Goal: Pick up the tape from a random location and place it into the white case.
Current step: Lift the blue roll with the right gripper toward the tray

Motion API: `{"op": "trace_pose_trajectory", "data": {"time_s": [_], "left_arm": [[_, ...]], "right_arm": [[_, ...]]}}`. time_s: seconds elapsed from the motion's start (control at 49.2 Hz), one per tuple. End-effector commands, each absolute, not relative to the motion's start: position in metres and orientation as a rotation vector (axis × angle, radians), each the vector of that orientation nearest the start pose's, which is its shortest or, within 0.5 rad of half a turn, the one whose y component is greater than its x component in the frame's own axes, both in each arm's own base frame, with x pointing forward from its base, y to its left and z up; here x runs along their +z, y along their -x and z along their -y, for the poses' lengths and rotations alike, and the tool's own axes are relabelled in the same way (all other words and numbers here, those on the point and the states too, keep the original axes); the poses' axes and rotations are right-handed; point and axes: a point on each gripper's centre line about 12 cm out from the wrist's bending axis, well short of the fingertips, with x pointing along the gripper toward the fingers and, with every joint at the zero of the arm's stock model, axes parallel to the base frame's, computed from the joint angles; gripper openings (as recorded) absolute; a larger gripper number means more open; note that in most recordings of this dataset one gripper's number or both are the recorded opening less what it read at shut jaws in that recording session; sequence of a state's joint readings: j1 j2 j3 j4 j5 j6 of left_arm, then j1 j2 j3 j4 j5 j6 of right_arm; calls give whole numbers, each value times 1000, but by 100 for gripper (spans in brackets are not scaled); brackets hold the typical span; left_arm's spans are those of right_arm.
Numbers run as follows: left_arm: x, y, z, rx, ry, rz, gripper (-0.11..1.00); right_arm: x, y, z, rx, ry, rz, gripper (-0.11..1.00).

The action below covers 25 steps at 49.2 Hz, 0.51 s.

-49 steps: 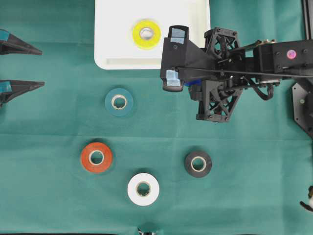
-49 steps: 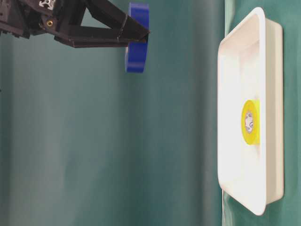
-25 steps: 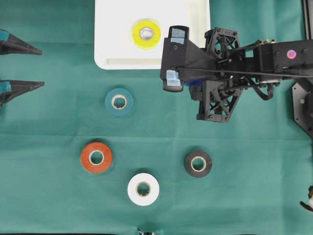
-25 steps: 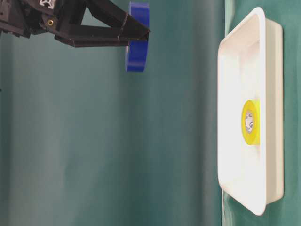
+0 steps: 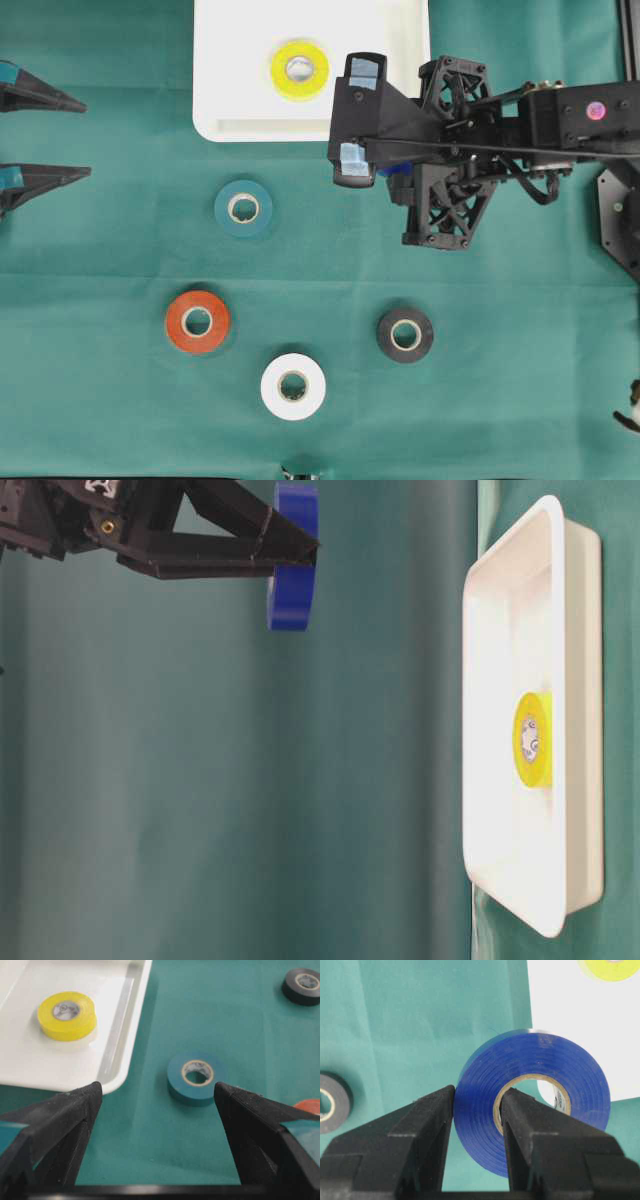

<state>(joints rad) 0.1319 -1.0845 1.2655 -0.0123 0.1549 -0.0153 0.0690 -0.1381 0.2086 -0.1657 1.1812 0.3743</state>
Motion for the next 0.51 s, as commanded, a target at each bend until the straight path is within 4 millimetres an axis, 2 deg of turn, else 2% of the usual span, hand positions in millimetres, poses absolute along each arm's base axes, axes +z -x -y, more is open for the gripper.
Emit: {"op": "trace_pose_trajectory", "data": {"time_s": [0.0, 0.284, 0.488], "left_arm": [[230, -170, -23, 137, 53, -327, 98], [230, -170, -23, 137, 53, -329, 98], [230, -170, -23, 137, 53, -327, 98]], "right_arm": [[318, -354, -2, -270, -147, -1161, 32], [321, -354, 21, -312, -164, -1148, 32], [322, -352, 54, -372, -183, -1146, 32]]}}
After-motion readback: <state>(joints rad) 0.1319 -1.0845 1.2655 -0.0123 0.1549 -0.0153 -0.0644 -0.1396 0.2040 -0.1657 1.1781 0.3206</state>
